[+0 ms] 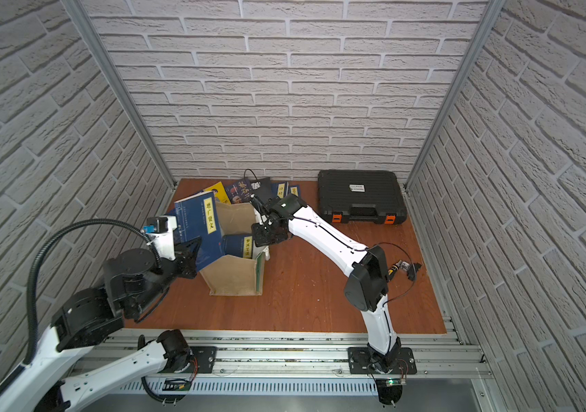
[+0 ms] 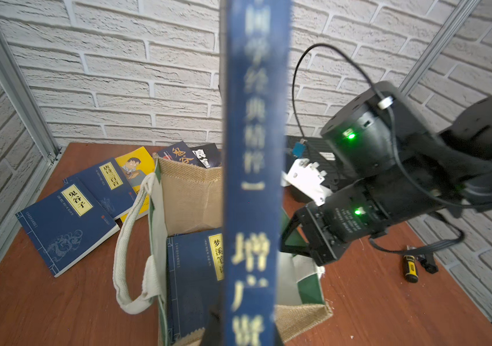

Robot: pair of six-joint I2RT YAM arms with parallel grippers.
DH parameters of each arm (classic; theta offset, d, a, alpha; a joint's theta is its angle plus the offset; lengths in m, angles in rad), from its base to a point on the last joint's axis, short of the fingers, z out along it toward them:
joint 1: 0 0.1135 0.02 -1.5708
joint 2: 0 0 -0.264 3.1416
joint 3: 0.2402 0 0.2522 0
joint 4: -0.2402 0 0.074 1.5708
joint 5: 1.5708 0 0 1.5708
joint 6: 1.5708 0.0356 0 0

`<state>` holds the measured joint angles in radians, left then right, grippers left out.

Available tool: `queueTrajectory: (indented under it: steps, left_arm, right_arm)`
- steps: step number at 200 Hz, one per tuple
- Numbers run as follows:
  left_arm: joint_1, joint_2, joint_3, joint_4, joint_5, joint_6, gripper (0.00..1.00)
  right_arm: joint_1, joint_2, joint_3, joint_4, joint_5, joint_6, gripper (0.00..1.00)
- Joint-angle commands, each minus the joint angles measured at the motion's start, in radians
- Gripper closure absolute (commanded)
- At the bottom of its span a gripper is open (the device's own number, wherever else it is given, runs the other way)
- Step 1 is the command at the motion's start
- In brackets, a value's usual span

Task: Put the books into the canvas bag
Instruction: Move the canvas bag to the center of the board, then place the book in the canvas bag.

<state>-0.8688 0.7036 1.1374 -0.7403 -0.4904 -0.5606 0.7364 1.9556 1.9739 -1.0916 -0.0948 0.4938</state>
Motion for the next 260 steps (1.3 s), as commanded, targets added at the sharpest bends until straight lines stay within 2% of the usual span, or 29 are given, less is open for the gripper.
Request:
queueTrajectory:
  steps: [1, 51, 103, 136, 162, 188, 209, 260]
  left_arm:
    - [0.007, 0.069, 0.041, 0.126, 0.052, 0.009, 1.00]
    - [0.026, 0.281, 0.144, 0.287, 0.255, 0.008, 1.00]
    - [0.014, 0.605, 0.345, 0.413, 0.444, -0.027, 1.00]
    - [-0.035, 0.817, 0.496, 0.380, 0.452, -0.024, 1.00]
    - [-0.051, 0.931, 0.565, 0.360, 0.479, -0.030, 1.00]
    - [-0.059, 1.027, 0.658, 0.261, 0.521, -0.035, 1.00]
    - [-0.066, 1.076, 0.707, 0.197, 0.545, -0.035, 1.00]
    - [-0.081, 1.112, 0.711, 0.135, 0.571, -0.039, 1.00]
  right_arm:
    - [-0.073, -0.181, -0.123, 0.009, 0.069, 0.001, 0.94]
    - [-0.224, -0.468, -0.438, 0.093, 0.059, -0.029, 0.94]
    - [-0.336, -0.566, -0.507, 0.060, 0.024, -0.117, 0.94]
    - [-0.390, -0.598, -0.538, 0.048, 0.013, -0.145, 0.94]
    - [-0.430, -0.613, -0.562, 0.034, 0.006, -0.161, 0.94]
    - [-0.479, -0.637, -0.601, 0.027, 0.002, -0.165, 0.95]
    - [-0.517, -0.650, -0.635, 0.040, -0.032, -0.167, 0.94]
    - [-0.564, -0.645, -0.647, 0.066, -0.086, -0.165, 0.95]
